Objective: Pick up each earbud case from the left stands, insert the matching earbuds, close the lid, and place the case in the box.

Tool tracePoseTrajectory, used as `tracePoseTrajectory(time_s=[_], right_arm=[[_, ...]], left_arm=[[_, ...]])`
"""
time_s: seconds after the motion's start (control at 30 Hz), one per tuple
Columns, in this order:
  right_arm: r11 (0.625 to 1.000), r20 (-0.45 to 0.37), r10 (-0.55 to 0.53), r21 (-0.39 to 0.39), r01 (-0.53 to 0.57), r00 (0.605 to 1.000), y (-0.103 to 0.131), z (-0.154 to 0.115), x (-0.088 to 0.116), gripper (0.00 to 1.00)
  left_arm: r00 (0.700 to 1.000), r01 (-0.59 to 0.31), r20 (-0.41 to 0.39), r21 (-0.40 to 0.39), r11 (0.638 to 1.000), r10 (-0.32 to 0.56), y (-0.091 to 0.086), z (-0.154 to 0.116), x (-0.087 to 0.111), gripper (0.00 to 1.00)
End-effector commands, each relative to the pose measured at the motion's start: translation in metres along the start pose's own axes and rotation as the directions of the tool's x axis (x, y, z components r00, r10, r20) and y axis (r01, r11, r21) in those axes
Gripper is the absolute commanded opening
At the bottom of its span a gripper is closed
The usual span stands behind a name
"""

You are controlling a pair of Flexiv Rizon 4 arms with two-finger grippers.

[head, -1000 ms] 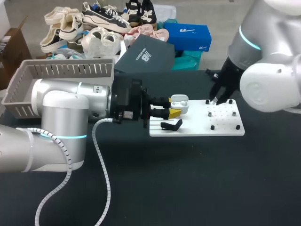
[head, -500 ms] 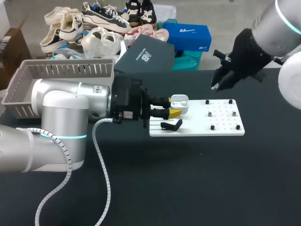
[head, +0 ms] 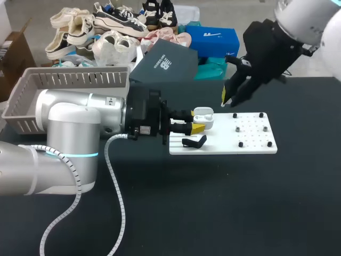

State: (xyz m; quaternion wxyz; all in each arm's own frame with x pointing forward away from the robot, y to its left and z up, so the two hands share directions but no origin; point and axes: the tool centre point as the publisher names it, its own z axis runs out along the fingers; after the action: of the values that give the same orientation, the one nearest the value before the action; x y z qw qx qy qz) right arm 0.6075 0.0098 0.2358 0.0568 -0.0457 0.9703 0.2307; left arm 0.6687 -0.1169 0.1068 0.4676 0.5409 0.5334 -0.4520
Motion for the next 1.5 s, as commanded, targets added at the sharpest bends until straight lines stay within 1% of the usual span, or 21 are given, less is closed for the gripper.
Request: tracePoseTrajectory(time_s=[0.03, 0.13, 0.2, 0.33, 0.47, 0.5, 0.73, 0.8, 1.13, 1.3, 1.5], right_arm=[[0.999, -0.152, -0.045, 0.005, 0.046, 0.987, 0.014, 0.015, -0.012, 0.00], [0.995, -0.173, -0.096, 0.015, 0.100, 0.980, 0.018, 0.026, -0.011, 0.00], [0.990, -0.171, -0.129, 0.030, 0.136, 0.977, 0.020, 0.034, -0.012, 0.00], [0.984, -0.162, -0.162, 0.051, 0.172, 0.974, 0.022, 0.039, -0.016, 0.00], [0.984, -0.156, -0.158, 0.062, 0.170, 0.975, 0.021, 0.043, -0.020, 0.00], [0.982, -0.134, -0.158, 0.079, 0.170, 0.978, 0.020, 0.048, -0.023, 0.00], [0.983, -0.110, -0.129, 0.118, 0.142, 0.985, 0.013, 0.063, -0.030, 0.00], [0.986, -0.110, -0.112, 0.114, 0.125, 0.988, 0.011, 0.065, -0.031, 0.00], [0.986, -0.110, -0.112, 0.114, 0.125, 0.988, 0.011, 0.065, -0.031, 0.00], [0.985, -0.116, -0.134, 0.088, 0.145, 0.984, 0.013, 0.066, -0.030, 0.00], [0.978, -0.126, -0.167, 0.107, 0.181, 0.978, 0.014, 0.071, -0.031, 0.00]], left_arm=[[1.000, -0.001, 0.000, -0.006, 1.000, 0.001, -0.002, 0.000, 0.000, 0.00], [1.000, -0.001, 0.000, -0.006, 1.000, 0.001, -0.002, 0.000, 0.000, 0.00], [1.000, -0.001, 0.000, -0.006, 1.000, 0.001, -0.002, 0.000, 0.000, 0.00], [1.000, -0.001, 0.000, -0.006, 1.000, 0.001, -0.002, 0.000, 0.000, 0.00], [1.000, -0.001, 0.000, -0.006, 1.000, 0.001, -0.002, 0.000, 0.000, 0.00], [1.000, -0.001, 0.000, -0.006, 1.000, 0.001, -0.002, 0.000, 0.000, 0.00], [1.000, -0.001, 0.000, -0.006, 1.000, 0.001, -0.002, 0.000, 0.000, 0.00], [1.000, -0.001, 0.000, -0.006, 1.000, 0.001, -0.002, 0.000, 0.000, 0.00], [1.000, -0.001, 0.000, -0.006, 1.000, 0.001, -0.002, 0.000, 0.000, 0.00], [1.000, -0.001, 0.000, -0.006, 1.000, 0.001, -0.002, 0.000, 0.000, 0.00], [1.000, -0.001, 0.000, -0.006, 1.000, 0.001, -0.002, 0.000, 0.000, 0.00]])
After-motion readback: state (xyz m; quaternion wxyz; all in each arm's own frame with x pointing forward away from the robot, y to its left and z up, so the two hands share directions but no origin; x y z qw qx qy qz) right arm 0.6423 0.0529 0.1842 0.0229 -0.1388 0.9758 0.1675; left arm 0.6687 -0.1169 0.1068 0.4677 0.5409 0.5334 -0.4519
